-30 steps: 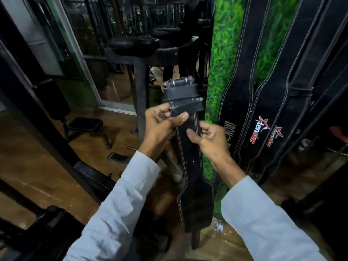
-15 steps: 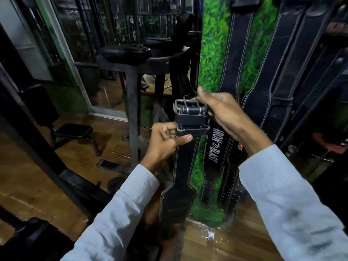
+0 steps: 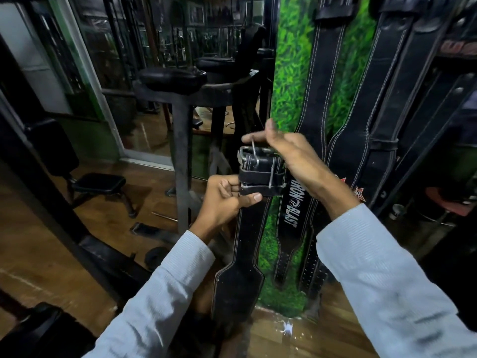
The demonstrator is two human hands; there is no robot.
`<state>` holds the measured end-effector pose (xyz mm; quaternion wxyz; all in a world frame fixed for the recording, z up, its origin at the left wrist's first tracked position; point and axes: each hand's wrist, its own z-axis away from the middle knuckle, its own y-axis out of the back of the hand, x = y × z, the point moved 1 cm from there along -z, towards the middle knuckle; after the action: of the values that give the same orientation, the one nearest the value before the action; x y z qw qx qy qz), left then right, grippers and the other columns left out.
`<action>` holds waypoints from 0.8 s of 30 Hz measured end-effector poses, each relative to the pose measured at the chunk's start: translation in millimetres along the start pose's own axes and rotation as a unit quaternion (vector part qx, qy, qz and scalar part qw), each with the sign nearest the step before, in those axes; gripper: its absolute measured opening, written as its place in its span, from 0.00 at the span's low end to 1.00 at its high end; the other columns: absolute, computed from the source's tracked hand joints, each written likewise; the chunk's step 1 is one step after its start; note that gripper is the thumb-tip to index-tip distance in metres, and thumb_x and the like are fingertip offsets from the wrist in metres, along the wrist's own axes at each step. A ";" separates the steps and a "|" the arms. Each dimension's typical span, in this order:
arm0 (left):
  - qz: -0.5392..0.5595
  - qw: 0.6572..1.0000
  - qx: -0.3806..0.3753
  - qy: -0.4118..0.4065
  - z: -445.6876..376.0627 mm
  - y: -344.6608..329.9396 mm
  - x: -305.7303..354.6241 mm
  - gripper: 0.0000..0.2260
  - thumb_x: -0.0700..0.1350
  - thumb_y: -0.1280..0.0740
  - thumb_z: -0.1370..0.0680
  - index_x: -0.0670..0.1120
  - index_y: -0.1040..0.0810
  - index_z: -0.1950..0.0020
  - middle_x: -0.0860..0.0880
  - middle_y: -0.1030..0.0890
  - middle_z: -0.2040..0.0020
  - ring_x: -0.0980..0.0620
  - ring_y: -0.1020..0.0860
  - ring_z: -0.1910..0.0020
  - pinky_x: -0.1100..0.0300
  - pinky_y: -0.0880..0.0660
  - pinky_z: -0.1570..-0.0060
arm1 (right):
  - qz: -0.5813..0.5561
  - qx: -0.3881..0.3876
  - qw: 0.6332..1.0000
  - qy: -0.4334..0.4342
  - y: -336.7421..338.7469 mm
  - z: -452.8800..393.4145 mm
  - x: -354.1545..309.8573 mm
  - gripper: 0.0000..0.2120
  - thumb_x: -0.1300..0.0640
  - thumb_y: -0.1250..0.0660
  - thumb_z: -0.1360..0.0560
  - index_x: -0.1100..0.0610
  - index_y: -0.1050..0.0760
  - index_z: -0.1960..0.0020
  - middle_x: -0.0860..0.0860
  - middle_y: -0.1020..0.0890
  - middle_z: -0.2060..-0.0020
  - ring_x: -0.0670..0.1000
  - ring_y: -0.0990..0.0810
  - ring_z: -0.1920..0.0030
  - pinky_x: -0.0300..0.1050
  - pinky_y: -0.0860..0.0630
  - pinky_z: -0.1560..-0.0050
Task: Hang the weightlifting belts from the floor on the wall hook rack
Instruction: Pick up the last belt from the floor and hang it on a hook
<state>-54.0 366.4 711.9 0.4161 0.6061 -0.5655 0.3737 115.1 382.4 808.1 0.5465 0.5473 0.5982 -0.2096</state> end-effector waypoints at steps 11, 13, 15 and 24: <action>-0.004 1.000 0.006 0.006 -3.3 -0.3 -8.6 0.06 0.25 0.28 0.29 0.32 0.19 0.55 0.61 0.16 0.59 0.67 0.18 0.65 0.74 0.25 0.63 | -0.139 0.081 0.986 -0.033 13.4 -5.5 24.5 0.12 0.56 0.29 0.21 0.65 0.16 0.53 0.56 0.11 0.55 0.50 0.13 0.53 0.47 0.17 0.47; -0.007 0.999 -0.011 0.030 -9.8 0.2 -7.2 0.08 0.27 0.26 0.29 0.37 0.17 0.54 0.58 0.14 0.61 0.64 0.17 0.63 0.72 0.23 0.62 | -0.164 0.153 0.974 0.014 10.9 -8.8 20.1 0.06 0.62 0.28 0.23 0.65 0.16 0.55 0.55 0.12 0.59 0.51 0.12 0.57 0.41 0.18 0.54; 0.003 0.997 -0.042 0.063 -18.0 6.6 -6.9 0.14 0.30 0.23 0.32 0.39 0.17 0.48 0.49 0.12 0.56 0.57 0.14 0.59 0.67 0.20 0.58 | -0.194 0.192 0.962 0.011 11.3 -14.6 23.8 0.05 0.64 0.27 0.24 0.65 0.16 0.56 0.57 0.12 0.59 0.53 0.12 0.57 0.42 0.18 0.52; -0.051 0.975 0.168 -0.138 -70.5 7.3 51.7 0.07 0.48 0.27 0.23 0.45 0.16 0.51 0.44 0.16 0.57 0.56 0.20 0.63 0.56 0.19 0.58 | -0.212 0.214 0.953 0.027 22.1 -41.1 18.0 0.04 0.62 0.26 0.24 0.62 0.15 0.56 0.55 0.12 0.58 0.45 0.15 0.55 0.35 0.22 0.53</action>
<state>-55.8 412.3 786.7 0.2447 0.7409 -0.5155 0.3542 120.7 431.8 812.8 0.3432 0.5173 0.6561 -0.4291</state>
